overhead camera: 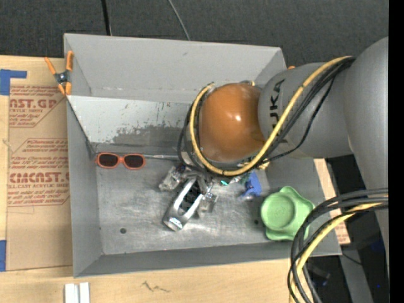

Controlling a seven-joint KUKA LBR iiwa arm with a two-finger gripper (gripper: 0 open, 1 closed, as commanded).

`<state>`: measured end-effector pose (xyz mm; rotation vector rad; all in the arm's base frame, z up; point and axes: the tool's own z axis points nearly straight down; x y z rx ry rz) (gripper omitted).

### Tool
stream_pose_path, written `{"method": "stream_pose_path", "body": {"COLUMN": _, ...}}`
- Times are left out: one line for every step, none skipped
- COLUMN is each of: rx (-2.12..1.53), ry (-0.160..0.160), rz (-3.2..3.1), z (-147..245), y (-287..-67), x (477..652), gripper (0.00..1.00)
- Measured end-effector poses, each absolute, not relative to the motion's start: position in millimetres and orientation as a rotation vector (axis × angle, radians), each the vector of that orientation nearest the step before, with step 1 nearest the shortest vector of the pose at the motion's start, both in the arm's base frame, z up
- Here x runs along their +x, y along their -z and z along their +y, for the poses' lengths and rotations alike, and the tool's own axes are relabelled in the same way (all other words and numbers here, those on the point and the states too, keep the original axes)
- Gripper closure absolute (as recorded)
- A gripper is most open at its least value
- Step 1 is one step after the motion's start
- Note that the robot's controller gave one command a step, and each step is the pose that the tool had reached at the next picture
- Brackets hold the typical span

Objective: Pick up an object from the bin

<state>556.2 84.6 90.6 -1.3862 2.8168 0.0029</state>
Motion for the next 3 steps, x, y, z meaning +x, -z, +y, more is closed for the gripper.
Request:
{"method": "stream_pose_path", "body": {"rx": -1.358, "ry": -0.001, "rz": 2.838, "z": 81, "y": -77, "x": 559.1, "gripper": 1.0}}
{"method": "stream_pose_path", "body": {"rx": -1.358, "ry": -0.002, "rz": 2.838, "z": 81, "y": -77, "x": 559.1, "gripper": 1.0}}
{"method": "stream_pose_path", "body": {"rx": -1.352, "ry": -0.008, "rz": 2.846, "z": 81, "y": -106, "x": 557.4, "gripper": 1.0}}
